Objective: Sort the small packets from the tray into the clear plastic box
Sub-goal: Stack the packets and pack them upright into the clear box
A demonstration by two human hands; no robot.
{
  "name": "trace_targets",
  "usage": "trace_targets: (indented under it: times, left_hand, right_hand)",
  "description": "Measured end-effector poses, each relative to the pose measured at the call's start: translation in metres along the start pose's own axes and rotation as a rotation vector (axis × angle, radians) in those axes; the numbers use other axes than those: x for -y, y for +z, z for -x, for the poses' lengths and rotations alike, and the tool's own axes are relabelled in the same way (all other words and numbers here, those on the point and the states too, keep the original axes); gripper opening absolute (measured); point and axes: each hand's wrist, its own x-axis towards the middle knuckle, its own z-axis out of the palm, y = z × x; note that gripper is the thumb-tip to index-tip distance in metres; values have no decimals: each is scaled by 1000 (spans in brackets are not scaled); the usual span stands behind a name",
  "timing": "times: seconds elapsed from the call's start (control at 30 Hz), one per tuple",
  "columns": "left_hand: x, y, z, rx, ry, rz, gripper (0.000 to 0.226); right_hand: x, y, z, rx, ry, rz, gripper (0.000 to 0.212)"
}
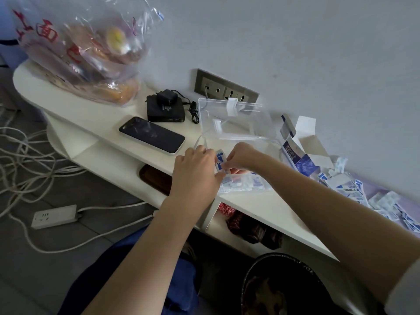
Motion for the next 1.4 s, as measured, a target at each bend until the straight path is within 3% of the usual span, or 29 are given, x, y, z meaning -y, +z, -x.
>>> trace_targets:
  times: [0.17,0.37,0.53,0.67,0.87,1.0,1.13,1.4]
  left_hand:
    - [-1,-1,-2,9,-4,11,39]
    - [-1,-2,-2,21,-13,18,38]
    - [-4,-2,-1,25,-20,4,38]
    - [-4,-1,-1,27,-23,-7,38]
    - [-7,-3,-1,45,-30,-46,38]
    - [-11,-3,2,34,-20,-153,31]
    - [-20,0,5,32,-10,-242,25]
    - [-33,0,7,86,-55,-223,24]
  right_hand:
    - [4,-4,2,-93,-24,254,31]
    - [6,2,-4,-46,-8,191,18]
    - [4,7,-6,-100,-34,261,31]
    - [3,5,-6,-99,-46,260,10]
    - [-3,1,-3,-116,-102,205,20]
    - [-10,-7,11,-265,-163,87,23]
    - [-30,-13,34,-425,-284,154,26]
    - [-62,-23,30,-184,-174,51,25]
